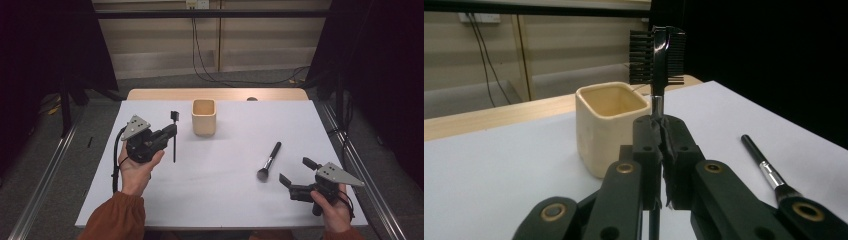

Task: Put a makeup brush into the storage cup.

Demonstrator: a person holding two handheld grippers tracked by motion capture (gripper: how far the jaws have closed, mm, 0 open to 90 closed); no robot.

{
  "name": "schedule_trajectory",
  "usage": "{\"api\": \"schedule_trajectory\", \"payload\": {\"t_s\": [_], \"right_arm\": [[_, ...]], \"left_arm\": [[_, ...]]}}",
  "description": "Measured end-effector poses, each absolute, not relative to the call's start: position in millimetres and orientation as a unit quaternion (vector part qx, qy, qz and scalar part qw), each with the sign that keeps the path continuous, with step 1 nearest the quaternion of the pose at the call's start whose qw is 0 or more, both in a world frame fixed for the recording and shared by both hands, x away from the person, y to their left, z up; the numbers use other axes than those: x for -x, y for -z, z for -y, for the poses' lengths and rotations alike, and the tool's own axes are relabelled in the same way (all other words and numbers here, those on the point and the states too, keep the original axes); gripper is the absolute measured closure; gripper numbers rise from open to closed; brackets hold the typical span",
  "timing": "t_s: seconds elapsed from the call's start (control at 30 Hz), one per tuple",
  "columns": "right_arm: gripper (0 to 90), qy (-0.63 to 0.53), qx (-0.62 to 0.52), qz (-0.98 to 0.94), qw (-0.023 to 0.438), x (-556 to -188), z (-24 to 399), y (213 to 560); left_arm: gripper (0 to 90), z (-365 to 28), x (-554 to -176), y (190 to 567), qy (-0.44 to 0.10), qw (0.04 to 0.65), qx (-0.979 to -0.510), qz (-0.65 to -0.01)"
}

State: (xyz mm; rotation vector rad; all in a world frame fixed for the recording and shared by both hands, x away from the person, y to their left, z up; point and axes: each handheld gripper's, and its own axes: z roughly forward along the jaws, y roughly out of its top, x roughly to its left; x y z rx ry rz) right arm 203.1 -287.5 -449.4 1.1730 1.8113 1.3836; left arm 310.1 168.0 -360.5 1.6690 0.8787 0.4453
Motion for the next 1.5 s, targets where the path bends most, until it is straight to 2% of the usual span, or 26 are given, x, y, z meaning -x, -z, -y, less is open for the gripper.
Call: {"api": "schedule_trajectory", "payload": {"t_s": [0.63, 1.17, 1.5], "right_arm": [[0.0, -0.518, -0.436, -0.678, 0.285, -202.9, 287.8, 449.6], [0.0, -0.519, -0.437, -0.679, 0.280, -203.2, 288.2, 450.1], [0.0, -0.519, -0.438, -0.679, 0.279, -204.0, 288.3, 450.2]], "left_arm": [[86.0, -143.9, -335.4, 335.4, -0.208, 0.590, -0.692, -0.359], [86.0, -129.6, -368.6, 341.8, -0.190, 0.598, -0.679, -0.382], [86.0, -128.0, -387.9, 330.6, -0.185, 0.610, -0.662, -0.393]]}}
